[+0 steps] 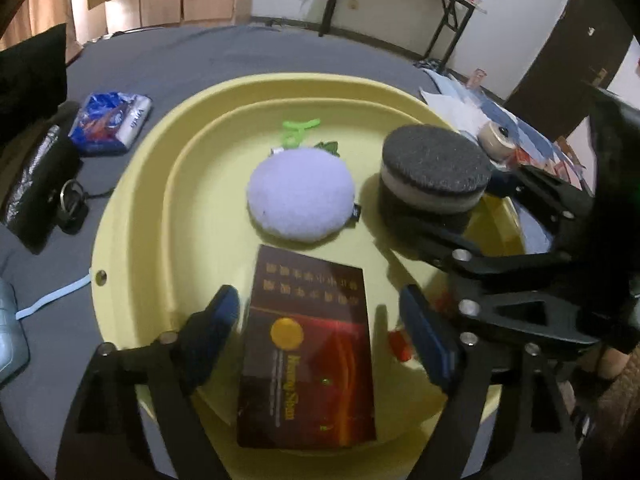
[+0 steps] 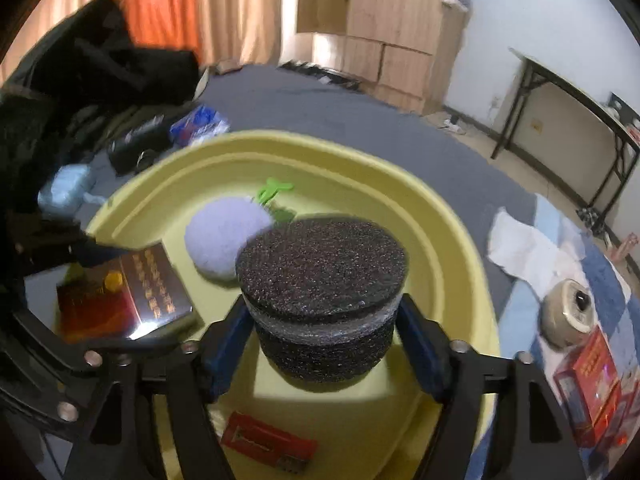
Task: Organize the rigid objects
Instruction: 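Grasp the black foam cylinder with the right tool while the left tool grasps the dark brown box, then place the foam cylinder and brown box into the yellow tray, then carry the Double Happiness box with the right tool while the left tool carries the silver-red box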
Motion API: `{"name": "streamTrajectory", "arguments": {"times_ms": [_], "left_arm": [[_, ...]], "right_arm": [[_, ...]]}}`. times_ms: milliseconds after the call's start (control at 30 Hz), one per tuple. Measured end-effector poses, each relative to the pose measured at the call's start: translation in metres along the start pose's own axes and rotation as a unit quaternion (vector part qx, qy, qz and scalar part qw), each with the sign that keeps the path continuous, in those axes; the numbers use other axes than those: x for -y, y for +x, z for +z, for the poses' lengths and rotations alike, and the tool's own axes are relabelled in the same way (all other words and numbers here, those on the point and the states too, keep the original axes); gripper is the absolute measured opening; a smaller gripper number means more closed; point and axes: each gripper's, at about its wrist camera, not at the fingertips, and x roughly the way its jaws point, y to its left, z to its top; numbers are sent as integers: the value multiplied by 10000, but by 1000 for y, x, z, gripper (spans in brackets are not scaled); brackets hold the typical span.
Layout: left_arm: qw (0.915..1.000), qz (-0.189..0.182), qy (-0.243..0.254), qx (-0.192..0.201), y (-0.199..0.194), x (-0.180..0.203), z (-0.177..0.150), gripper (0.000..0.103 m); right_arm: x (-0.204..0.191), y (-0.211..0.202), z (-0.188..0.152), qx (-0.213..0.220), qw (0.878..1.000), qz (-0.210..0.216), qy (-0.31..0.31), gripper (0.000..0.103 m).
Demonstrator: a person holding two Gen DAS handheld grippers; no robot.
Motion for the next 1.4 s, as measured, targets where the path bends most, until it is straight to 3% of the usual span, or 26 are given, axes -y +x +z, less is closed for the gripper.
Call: {"name": "streamTrajectory", "arguments": {"times_ms": [67,133,267,400,567,633,733,900,1167,1233,1267,1300,1333,1400], "left_arm": [[9996,-180,-133,142,-8,-3,2,99],[9980,-257,-310,487,-25,-5,9,103],[9975,-232,-144,646,-43,19,39,103],[9969,-210,479,596,-46,99,76,103],[9907,-709,1112,343,-37,211,89,103],[9855,-810,1454,314,-28,258,88,103],[9787,-766,1888,267,-11,313,81,103],[9745,-552,2174,46,33,359,73,103],[9697,-192,2427,-221,87,380,71,103],[9703,-203,2401,-200,96,382,72,101],[9710,-223,2375,-152,98,382,72,93],[9717,-247,2348,-96,98,383,72,79],[9725,-157,2322,-44,97,383,71,58],[9765,-91,2153,71,89,380,70,57]], "right_arm": [[8,-15,1,152,9995,6,281,99],[22,-42,-1,427,9971,-136,610,100],[63,-109,-18,935,9870,-680,1113,103],[151,-175,-65,819,9632,-1550,2039,103],[243,-241,-137,453,9198,-2803,2708,103],[278,-259,-173,323,9010,-2957,3159,103],[303,-254,-203,76,8882,-2962,3511,103],[316,-221,-203,-82,8933,-2888,3444,103],[345,-190,-231,-217,8962,-2884,3365,102],[350,-184,-236,-144,8957,-2810,3443,88],[350,-182,-237,-145,8958,-2835,3419,74],[350,-180,-237,-113,8961,-2855,3397,54],[348,-180,-235,-94,8983,-2890,3309,55],[342,-182,-232,-34,9008,-2979,3159,54]]}}
